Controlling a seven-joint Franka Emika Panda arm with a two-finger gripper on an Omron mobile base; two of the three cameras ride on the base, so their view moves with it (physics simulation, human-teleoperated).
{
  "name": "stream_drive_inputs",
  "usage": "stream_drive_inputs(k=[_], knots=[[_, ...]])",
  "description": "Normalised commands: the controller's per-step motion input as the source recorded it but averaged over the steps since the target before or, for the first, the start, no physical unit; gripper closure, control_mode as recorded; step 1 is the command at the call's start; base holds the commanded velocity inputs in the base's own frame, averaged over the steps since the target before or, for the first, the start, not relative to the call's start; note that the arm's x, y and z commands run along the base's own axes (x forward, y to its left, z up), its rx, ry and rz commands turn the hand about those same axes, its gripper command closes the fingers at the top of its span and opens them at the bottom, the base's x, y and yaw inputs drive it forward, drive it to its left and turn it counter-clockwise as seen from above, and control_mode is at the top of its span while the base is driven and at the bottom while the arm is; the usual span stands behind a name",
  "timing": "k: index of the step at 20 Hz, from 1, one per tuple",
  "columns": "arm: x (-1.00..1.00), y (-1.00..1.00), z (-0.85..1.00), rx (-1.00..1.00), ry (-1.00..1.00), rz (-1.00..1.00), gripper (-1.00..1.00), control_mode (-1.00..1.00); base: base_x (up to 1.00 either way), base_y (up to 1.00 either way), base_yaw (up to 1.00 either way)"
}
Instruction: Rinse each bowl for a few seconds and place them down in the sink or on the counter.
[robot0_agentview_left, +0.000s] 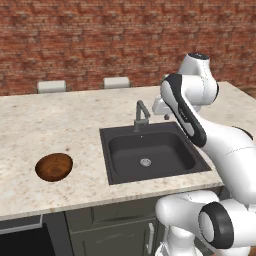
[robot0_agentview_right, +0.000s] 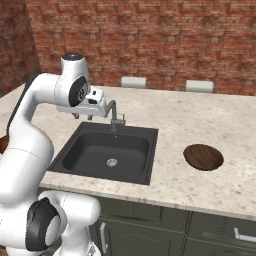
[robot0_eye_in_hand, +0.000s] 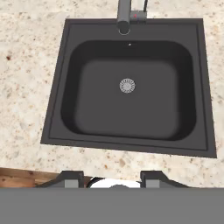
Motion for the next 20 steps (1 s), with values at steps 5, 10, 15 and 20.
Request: stream_drive_inputs(k=[5,10,15,20], knots=[[-0.13,0.00,0.00,0.00,-0.06,0.00,-1.00,-1.00,0.00,0.00,0.00],[-0.39,0.00,0.00,-0.01,-0.15,-0.01,-1.00,-1.00,0.00,0.00,0.00],[-0.41,-0.02,0.00,-0.01,-0.13,-0.01,-1.00,-1.00,0.00,0.00,0.00],[-0.26,-0.24,0.00,0.00,-0.14,0.00,-1.00,-1.00,0.00,0.00,0.00]])
